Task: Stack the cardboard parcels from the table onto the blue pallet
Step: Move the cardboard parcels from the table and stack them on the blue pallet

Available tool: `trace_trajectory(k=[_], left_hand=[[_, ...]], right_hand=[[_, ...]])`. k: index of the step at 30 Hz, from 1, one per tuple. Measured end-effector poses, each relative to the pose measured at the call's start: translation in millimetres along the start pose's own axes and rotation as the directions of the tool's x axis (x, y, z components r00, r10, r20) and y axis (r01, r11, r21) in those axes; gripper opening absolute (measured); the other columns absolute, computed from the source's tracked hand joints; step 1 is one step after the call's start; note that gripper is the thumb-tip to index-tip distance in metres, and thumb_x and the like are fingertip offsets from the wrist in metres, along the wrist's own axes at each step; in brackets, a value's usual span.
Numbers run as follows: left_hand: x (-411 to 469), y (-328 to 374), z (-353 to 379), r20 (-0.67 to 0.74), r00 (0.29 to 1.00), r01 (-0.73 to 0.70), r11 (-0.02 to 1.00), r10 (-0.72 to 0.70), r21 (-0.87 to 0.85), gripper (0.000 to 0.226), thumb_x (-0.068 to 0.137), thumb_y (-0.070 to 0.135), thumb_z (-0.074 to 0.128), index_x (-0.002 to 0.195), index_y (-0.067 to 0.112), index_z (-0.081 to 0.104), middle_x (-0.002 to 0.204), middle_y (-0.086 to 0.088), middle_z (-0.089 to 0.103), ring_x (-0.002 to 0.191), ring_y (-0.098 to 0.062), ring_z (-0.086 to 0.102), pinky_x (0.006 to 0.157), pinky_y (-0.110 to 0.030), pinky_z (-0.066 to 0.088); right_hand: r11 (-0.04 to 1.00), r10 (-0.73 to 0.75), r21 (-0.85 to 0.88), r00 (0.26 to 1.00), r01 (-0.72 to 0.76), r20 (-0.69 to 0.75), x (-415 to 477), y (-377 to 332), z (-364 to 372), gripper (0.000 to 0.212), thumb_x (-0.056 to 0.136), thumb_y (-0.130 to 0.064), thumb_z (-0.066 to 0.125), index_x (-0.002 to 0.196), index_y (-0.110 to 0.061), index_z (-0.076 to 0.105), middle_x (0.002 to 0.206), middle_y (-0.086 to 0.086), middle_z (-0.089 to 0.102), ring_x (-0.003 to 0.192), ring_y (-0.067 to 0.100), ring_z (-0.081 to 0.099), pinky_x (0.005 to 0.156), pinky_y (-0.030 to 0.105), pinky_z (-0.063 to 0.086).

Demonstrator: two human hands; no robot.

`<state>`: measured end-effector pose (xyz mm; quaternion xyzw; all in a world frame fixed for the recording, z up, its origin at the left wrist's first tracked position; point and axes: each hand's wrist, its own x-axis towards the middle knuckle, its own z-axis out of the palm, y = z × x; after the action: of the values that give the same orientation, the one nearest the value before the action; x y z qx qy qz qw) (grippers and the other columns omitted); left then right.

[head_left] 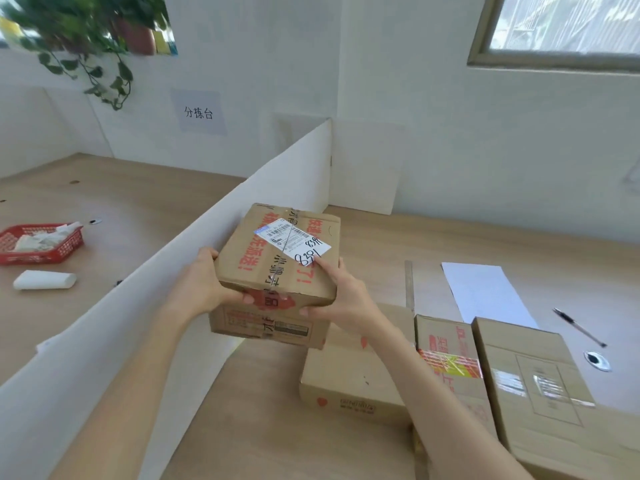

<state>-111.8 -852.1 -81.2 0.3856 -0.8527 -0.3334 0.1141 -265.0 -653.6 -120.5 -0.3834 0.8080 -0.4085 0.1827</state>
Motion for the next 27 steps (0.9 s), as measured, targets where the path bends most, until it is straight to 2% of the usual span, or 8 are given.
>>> trace_trajectory(k=[3, 5, 7, 15, 19, 22, 24, 27], left_hand=[[-12, 43, -4, -0.020, 0.998, -0.059, 0.998, 0.059, 0.002, 0.091, 0.048, 0.032, 0.094, 0.120, 0.014, 0.042, 0.103, 0.001, 0.058, 0.100, -0.020, 0.055, 0.077, -0.036, 0.046], [-24, 72, 1, -0.015, 0.996, -0.091, 0.996, 0.091, 0.003, 0.085, 0.049, 0.035, 0.094, 0.115, 0.014, 0.044, 0.102, 0.000, 0.060, 0.098, -0.020, 0.056, 0.070, -0.033, 0.044], [-38, 102, 11, -0.014, 0.992, -0.127, 0.992, 0.127, 0.014, 0.083, 0.049, 0.037, 0.093, 0.113, 0.015, 0.045, 0.103, -0.001, 0.061, 0.097, -0.021, 0.056, 0.068, -0.032, 0.043], [-125, 245, 104, 0.051, 0.944, -0.326, 0.945, 0.326, -0.016, 0.085, 0.048, 0.039, 0.093, 0.114, 0.013, 0.046, 0.097, 0.002, 0.057, 0.092, -0.019, 0.054, 0.071, -0.034, 0.045], [-189, 324, 172, 0.111, 0.918, -0.369, 0.923, 0.380, -0.110, 0.080, 0.049, 0.033, 0.094, 0.109, 0.010, 0.046, 0.093, 0.002, 0.057, 0.094, -0.020, 0.055, 0.062, -0.030, 0.042], [-238, 382, 229, 0.139, 0.884, -0.426, 0.891, 0.447, -0.156, 0.081, 0.046, 0.036, 0.095, 0.106, 0.010, 0.047, 0.096, -0.002, 0.060, 0.093, -0.020, 0.057, 0.066, -0.033, 0.046], [-270, 419, 264, 0.166, 0.864, -0.447, 0.876, 0.475, -0.180, 0.078, 0.048, 0.036, 0.094, 0.104, 0.008, 0.047, 0.090, 0.001, 0.057, 0.088, -0.018, 0.055, 0.058, -0.026, 0.042], [-312, 473, 313, 0.228, 0.824, -0.477, 0.853, 0.518, -0.214, 0.076, 0.050, 0.035, 0.094, 0.103, 0.009, 0.046, 0.091, -0.001, 0.058, 0.089, -0.020, 0.055, 0.056, -0.026, 0.040]], right_hand=[[1.000, -0.017, -0.012, 0.998, 0.017, -0.058, -7, -7, -41, 0.102, 0.060, -0.034, 0.089, 0.146, -0.035, 0.033, 0.154, 0.006, 0.031, 0.144, 0.023, 0.024, 0.114, 0.038, 0.029], [1.000, -0.015, -0.011, 0.996, 0.014, -0.084, -20, -5, -69, 0.101, 0.059, -0.034, 0.090, 0.145, -0.034, 0.035, 0.147, 0.001, 0.038, 0.137, 0.023, 0.035, 0.108, 0.030, 0.033], [1.000, -0.007, -0.006, 0.993, 0.006, -0.114, -40, 1, -98, 0.100, 0.061, -0.031, 0.090, 0.145, -0.033, 0.036, 0.145, -0.001, 0.038, 0.135, 0.019, 0.036, 0.101, 0.021, 0.032], [0.998, 0.042, -0.027, 0.960, -0.051, -0.276, -168, 61, -246, 0.097, 0.061, -0.025, 0.090, 0.143, -0.032, 0.039, 0.138, -0.003, 0.045, 0.114, 0.009, 0.042, 0.083, 0.015, 0.034], [0.994, 0.076, -0.051, 0.933, -0.100, -0.351, -256, 105, -328, 0.098, 0.060, -0.023, 0.091, 0.143, -0.031, 0.040, 0.132, -0.004, 0.048, 0.116, 0.012, 0.043, 0.089, 0.021, 0.039], [0.985, 0.102, -0.087, 0.911, -0.149, -0.399, -324, 144, -391, 0.100, 0.059, -0.026, 0.091, 0.143, -0.034, 0.038, 0.131, -0.005, 0.047, 0.124, 0.017, 0.042, 0.094, 0.028, 0.041], [0.979, 0.126, -0.092, 0.894, -0.182, -0.430, -367, 168, -429, 0.102, 0.057, -0.029, 0.092, 0.144, -0.036, 0.037, 0.135, -0.006, 0.046, 0.126, 0.019, 0.042, 0.098, 0.034, 0.044], [0.976, 0.163, -0.050, 0.866, -0.211, -0.473, -430, 199, -479, 0.102, 0.058, -0.023, 0.092, 0.144, -0.032, 0.038, 0.130, -0.008, 0.047, 0.122, 0.016, 0.046, 0.096, 0.031, 0.047]])
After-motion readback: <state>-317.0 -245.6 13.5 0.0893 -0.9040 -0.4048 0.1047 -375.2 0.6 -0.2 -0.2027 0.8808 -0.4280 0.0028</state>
